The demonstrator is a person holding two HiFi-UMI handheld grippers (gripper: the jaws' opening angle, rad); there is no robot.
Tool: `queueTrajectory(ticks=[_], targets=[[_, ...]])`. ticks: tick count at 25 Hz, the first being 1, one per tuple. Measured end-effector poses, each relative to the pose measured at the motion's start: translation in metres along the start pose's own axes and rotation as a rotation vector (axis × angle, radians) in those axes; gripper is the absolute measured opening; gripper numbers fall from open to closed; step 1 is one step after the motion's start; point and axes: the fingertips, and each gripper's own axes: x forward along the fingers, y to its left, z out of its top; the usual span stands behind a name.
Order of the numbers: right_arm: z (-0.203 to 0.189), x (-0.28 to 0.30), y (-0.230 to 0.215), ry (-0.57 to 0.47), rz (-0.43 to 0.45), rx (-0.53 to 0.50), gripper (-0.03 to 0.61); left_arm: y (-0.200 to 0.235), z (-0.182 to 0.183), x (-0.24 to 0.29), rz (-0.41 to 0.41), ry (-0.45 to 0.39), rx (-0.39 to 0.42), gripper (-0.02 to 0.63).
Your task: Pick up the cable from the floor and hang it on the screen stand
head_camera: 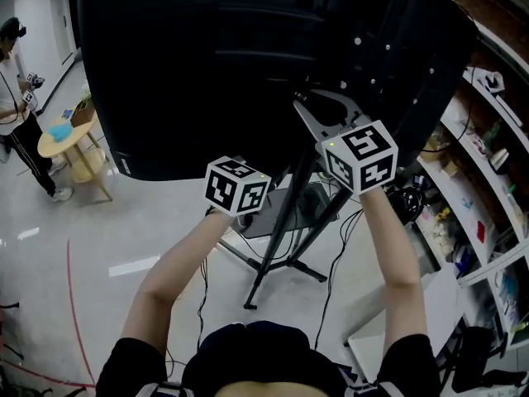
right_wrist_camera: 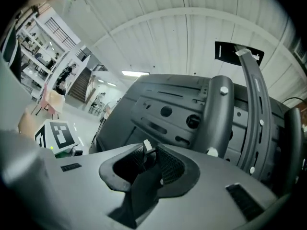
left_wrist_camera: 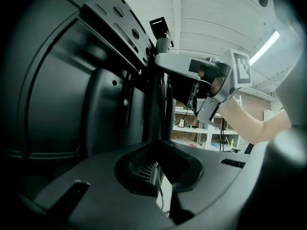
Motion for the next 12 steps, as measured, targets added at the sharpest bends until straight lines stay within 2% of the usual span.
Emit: queueTrajectory(ticks=[6,12], targets=[[0.049,0.004,-0.026,-0.064,-0.010,-0.059,0.106,0.008,0.043,0.005,0.045,-0.018,0.069,0.003],[0.092,0.004,-0.047,-0.069,-0.016,-0.128,0.106,0.000,0.094,0.009,0.031,-0.110,0.091,0.003]])
